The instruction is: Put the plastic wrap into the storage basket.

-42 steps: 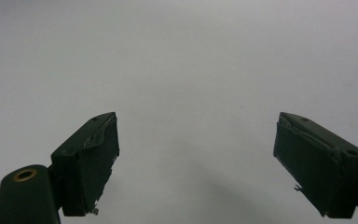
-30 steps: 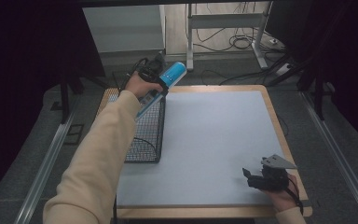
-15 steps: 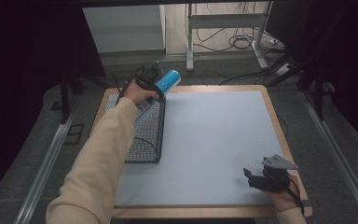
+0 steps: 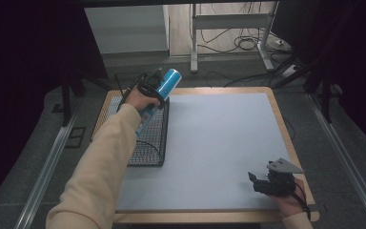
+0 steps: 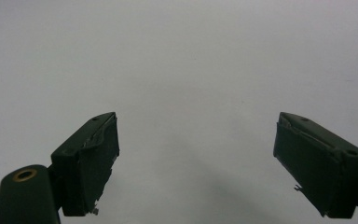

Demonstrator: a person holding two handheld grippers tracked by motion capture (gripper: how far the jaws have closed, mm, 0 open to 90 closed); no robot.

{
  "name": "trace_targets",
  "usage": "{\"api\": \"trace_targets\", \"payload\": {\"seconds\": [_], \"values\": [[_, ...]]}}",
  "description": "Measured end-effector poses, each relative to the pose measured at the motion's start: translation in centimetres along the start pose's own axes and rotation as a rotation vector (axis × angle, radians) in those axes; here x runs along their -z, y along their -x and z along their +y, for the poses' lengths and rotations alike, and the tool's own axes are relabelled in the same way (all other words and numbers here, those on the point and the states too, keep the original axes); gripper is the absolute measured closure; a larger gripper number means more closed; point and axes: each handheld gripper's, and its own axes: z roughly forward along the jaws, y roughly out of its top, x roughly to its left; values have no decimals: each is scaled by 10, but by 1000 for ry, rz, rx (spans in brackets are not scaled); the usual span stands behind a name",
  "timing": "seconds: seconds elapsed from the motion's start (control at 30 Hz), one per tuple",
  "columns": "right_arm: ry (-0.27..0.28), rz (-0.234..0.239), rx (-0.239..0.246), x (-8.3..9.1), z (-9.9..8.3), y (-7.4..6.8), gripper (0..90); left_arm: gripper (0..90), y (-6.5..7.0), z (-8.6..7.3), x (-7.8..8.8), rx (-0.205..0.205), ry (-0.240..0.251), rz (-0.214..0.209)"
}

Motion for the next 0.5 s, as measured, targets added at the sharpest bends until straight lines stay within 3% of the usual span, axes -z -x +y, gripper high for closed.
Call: {"api": "trace_targets", "payload": {"seconds": [0.23, 0.3, 0.5], "values": [[-3, 1, 1, 0, 0, -1, 146, 315, -1, -5, -13, 2, -29, 13], [-3, 0, 2, 0, 0, -1, 146, 315, -1, -5, -11, 7, -12, 24], [-6, -4, -1, 0, 0, 0, 146, 314, -3, -6, -15, 20, -23, 31]]}}
